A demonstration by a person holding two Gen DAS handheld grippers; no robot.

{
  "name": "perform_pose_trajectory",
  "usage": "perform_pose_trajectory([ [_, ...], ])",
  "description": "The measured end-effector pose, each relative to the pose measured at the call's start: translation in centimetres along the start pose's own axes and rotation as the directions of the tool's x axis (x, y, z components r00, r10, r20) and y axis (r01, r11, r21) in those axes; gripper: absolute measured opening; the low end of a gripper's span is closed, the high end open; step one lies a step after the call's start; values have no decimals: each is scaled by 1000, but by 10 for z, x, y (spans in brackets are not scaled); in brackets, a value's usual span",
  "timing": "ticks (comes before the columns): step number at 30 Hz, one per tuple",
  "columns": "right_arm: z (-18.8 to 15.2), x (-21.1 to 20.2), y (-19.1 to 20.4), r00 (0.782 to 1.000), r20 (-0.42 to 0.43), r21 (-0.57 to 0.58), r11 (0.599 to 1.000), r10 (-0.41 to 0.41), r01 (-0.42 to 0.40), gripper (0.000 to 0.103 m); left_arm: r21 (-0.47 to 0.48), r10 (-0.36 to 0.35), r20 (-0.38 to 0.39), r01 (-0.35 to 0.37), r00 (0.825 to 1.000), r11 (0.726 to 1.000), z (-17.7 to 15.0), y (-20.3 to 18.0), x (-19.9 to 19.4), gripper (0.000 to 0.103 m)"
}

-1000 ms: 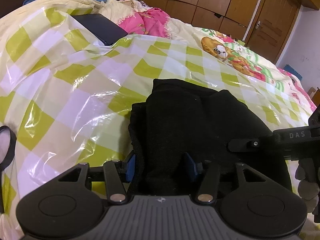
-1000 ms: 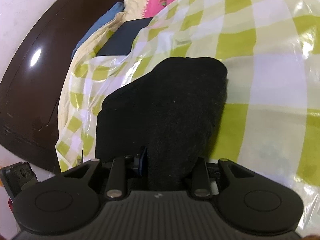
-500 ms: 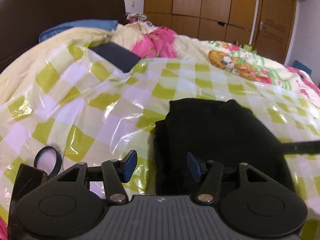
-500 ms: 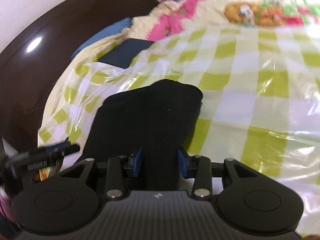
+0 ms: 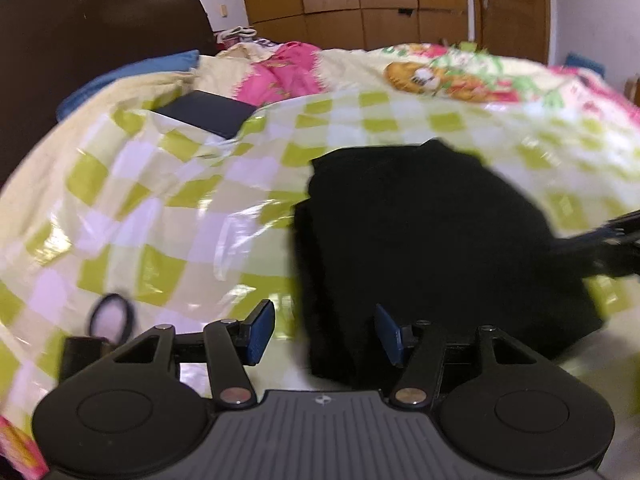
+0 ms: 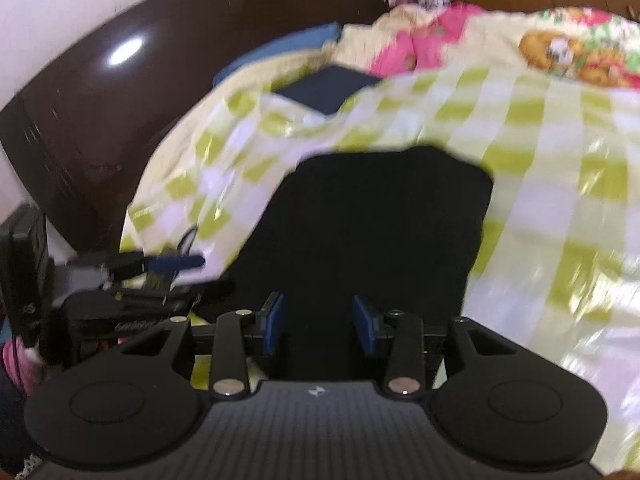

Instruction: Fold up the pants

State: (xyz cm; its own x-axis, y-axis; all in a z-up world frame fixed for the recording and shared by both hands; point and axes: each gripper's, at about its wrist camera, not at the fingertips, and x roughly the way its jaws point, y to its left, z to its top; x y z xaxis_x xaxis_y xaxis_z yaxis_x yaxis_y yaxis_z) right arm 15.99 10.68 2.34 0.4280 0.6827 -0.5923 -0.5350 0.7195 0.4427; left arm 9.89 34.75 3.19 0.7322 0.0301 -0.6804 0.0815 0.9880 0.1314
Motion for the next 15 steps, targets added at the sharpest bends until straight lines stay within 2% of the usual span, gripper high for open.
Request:
perform_pose_trajectory([
  [2,-9,2,7,1000,-12,-27,1000,10,-10,40,-28,8,-8,-8,1000,1000,2,8,3,70],
  [6,-18,6,25,998,-55,-116,993,32,-39,41,-94,-40,0,39,999,995,4,23,-7,70],
  [8,-22,8,37,997,-61,-186,981,51,-62,47,-96,-75,4,75,997,993,0,26,-18,70],
  [10,-25,12,48,997,-62,-241,968,56,-70,49,-107,-129,6,129,992,986,-3,28,-26,70],
  [13,-32,25,61,999,-49,-324,946,12,-27,49,-129,-207,-20,202,978,971,-3,26,-24,70],
  [15,-34,35,66,999,-32,-371,928,-39,25,49,-131,-230,-45,223,972,966,-1,23,-15,70],
])
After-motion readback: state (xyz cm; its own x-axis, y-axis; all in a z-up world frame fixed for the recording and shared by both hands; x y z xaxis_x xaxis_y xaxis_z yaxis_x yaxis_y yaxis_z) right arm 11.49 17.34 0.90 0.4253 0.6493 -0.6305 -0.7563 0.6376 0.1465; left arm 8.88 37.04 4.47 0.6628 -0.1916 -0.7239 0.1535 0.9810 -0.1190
